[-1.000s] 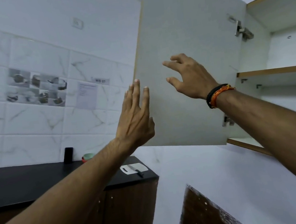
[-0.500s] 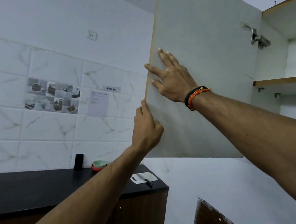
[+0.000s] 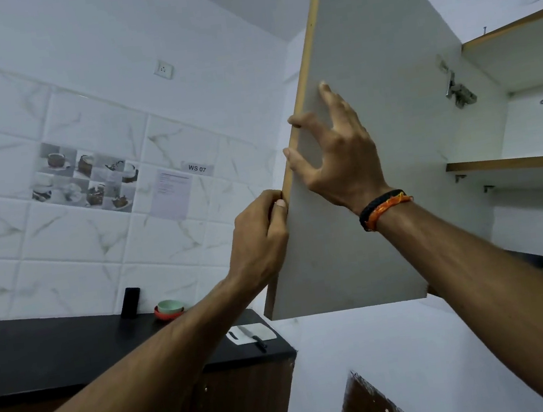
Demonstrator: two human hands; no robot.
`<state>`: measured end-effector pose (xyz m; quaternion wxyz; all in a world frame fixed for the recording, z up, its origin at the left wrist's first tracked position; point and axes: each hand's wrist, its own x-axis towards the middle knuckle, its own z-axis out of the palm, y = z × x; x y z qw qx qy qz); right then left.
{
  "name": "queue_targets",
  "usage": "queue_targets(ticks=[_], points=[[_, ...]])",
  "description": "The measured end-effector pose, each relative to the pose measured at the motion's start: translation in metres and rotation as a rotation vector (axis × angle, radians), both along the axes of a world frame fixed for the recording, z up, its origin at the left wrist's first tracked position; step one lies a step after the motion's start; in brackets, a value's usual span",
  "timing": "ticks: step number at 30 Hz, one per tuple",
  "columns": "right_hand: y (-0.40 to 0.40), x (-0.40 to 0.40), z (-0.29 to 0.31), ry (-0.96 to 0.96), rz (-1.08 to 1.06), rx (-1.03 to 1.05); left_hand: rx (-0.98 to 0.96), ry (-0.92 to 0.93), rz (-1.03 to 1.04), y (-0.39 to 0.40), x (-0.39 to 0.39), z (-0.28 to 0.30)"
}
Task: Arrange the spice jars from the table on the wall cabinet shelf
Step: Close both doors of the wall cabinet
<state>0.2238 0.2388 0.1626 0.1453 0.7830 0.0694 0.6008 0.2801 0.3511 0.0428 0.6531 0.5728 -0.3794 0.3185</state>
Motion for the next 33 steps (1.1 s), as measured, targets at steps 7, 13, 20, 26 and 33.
queue_targets(ticks=[7, 13, 20, 26, 33], points=[[-0.01, -0.057, -0.005, -0.072, 0.141, 0.01, -0.1, -0.054, -0.326, -0.026, -0.052, -0.013], [-0.018, -0.103, -0.017, -0.172, 0.244, 0.136, 0.003, -0.046, -0.679, -0.051, -0.095, -0.017], [-0.037, -0.164, -0.018, -0.299, 0.352, 0.237, 0.003, -0.127, -0.772, -0.091, -0.159, -0.015], [-0.067, -0.231, -0.019, -0.332, 0.05, 0.195, 0.05, -0.203, -0.731, -0.138, -0.21, -0.019], [-0.1, -0.293, -0.017, -0.341, -0.336, 0.208, 0.178, -0.386, -0.607, -0.199, -0.251, -0.021]])
